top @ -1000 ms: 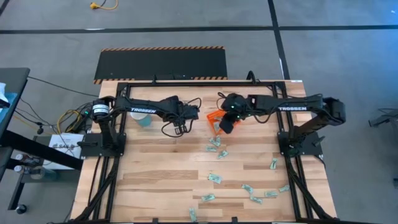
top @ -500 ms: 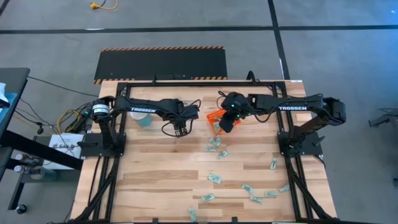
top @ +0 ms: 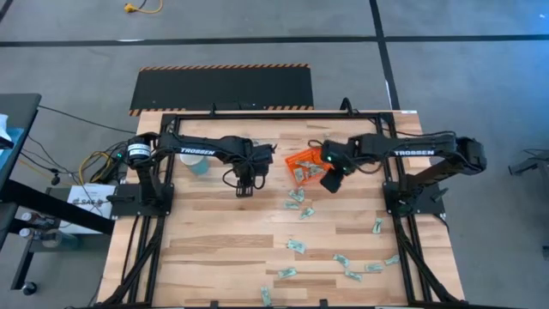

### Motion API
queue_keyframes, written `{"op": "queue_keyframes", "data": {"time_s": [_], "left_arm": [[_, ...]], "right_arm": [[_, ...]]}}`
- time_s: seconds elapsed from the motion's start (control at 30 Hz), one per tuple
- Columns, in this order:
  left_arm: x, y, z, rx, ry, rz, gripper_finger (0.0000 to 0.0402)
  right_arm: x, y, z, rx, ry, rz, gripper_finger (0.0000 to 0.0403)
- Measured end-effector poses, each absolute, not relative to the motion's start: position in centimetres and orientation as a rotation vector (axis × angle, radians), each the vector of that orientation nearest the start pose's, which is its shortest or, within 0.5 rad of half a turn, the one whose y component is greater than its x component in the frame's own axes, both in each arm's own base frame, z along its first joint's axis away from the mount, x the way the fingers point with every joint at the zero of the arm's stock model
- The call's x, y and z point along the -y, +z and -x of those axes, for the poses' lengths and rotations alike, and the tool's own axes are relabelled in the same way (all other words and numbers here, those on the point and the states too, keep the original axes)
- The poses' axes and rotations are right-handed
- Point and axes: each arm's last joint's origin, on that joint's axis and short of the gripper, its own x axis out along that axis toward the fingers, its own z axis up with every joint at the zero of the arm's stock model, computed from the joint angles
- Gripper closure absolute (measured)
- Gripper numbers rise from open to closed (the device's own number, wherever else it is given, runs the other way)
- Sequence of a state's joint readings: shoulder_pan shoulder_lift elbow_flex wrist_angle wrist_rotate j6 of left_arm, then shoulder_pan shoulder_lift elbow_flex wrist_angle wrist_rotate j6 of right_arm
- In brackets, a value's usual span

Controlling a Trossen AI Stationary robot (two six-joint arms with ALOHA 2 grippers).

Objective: Pick and place Stevia / Truvia into bins
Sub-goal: Put the stevia packet into the bin

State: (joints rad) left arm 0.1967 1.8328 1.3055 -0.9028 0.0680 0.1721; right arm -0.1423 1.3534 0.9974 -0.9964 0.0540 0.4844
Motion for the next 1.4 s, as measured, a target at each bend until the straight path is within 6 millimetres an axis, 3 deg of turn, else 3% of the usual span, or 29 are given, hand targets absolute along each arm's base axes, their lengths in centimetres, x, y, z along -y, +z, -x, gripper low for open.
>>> {"op": "queue_keyframes", "data": {"time_s": [0.37,0.6,0.8,1.03,1.2,1.4], "left_arm": [[-4.8,15.6,-31.7,-1.518,-0.08,0.149,0.0247],[-4.0,15.0,-31.5,-1.515,-0.088,0.142,0.0247],[-3.1,15.0,-31.9,-1.482,-0.124,0.119,0.0247],[-2.7,15.1,-32.2,-1.459,-0.172,0.086,0.0247],[-2.8,15.1,-32.4,-1.437,-0.168,0.085,0.0247],[-2.8,15.1,-32.5,-1.42,-0.166,0.083,0.0247]], "right_arm": [[-6.0,24.0,-20.7,-1.385,-0.599,-0.549,0.028],[-9.8,22.9,-18.7,-1.336,-0.99,-0.777,0.0281],[-12.0,21.1,-16.7,-1.468,-1.129,-0.784,0.028],[-13.9,19.3,-15.3,-1.479,-1.132,-0.905,0.028],[-14.2,18.0,-13.9,-1.496,-1.197,-0.926,0.028],[-14.2,15.9,-13.2,-1.478,-1.158,-0.984,0.0281]]}}
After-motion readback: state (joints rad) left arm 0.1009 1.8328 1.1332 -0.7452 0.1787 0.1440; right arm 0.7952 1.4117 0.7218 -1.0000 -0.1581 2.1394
